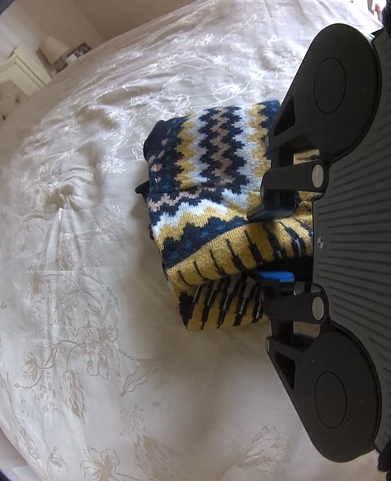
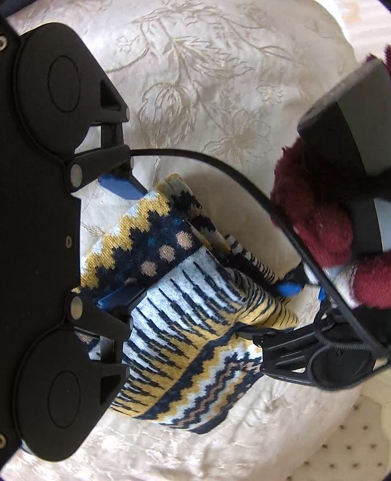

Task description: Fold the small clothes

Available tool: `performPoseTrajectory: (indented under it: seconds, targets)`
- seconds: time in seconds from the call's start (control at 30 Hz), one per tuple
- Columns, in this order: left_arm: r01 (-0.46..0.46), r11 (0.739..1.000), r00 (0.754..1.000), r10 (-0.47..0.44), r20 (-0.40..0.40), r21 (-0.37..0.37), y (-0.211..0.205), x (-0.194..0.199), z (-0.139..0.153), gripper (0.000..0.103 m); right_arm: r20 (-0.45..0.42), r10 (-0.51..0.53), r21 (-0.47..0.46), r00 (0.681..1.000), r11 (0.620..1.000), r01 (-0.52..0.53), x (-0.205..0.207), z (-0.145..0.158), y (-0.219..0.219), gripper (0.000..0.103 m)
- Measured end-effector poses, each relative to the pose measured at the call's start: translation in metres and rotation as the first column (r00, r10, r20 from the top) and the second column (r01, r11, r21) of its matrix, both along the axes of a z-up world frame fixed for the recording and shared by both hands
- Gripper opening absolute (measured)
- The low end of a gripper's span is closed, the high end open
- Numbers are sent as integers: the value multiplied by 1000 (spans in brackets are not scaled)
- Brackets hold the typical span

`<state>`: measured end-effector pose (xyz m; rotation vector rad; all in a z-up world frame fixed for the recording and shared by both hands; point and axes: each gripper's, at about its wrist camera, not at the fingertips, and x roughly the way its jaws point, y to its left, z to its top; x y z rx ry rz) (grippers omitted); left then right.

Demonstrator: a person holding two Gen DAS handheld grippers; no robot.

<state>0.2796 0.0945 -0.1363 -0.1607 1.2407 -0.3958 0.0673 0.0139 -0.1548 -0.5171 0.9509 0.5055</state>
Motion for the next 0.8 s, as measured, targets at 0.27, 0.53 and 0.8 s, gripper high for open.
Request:
performPoseTrajectory:
  seconds: [0.27, 0.53, 0.8]
  targets:
    - [93, 995, 984, -97, 152, 31, -2, -6, 35, 15, -17, -73, 216, 997, 974, 75, 8, 33, -16, 14]
    - [48, 994, 998, -53, 42, 101, 9, 7, -5, 33, -161, -43, 225, 986, 971, 79, 27, 5, -8, 28]
    - [-27, 999, 1000, 27, 14, -27, 40, 0, 1, 52, -224, -137, 354, 965, 911, 211, 36, 23, -62, 71]
